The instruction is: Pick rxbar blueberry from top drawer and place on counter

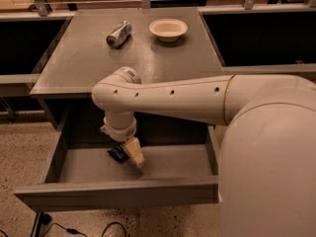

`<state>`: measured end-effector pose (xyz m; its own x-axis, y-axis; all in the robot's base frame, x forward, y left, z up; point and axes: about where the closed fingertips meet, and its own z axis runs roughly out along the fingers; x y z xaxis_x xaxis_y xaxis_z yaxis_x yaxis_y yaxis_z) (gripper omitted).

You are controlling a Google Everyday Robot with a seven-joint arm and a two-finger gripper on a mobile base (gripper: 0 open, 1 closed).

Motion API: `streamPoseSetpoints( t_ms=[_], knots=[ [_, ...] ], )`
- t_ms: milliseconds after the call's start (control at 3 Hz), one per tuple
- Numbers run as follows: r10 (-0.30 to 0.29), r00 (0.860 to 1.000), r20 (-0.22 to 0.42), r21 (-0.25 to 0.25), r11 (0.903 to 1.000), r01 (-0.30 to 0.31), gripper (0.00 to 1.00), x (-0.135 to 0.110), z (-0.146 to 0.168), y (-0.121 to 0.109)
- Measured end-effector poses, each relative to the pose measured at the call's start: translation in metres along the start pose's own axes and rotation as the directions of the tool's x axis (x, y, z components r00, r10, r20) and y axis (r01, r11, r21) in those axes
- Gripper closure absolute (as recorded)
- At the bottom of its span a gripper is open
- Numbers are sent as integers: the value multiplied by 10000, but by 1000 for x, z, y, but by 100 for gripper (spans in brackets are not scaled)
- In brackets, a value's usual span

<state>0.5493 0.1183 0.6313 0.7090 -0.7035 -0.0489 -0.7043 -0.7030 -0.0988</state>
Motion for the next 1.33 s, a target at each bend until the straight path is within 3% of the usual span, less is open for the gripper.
streamPoseSetpoints(
  t_ms=[1333],
  knots=[
    [-13,9985,552,-898,9959,62,0,8,39,3]
  ],
)
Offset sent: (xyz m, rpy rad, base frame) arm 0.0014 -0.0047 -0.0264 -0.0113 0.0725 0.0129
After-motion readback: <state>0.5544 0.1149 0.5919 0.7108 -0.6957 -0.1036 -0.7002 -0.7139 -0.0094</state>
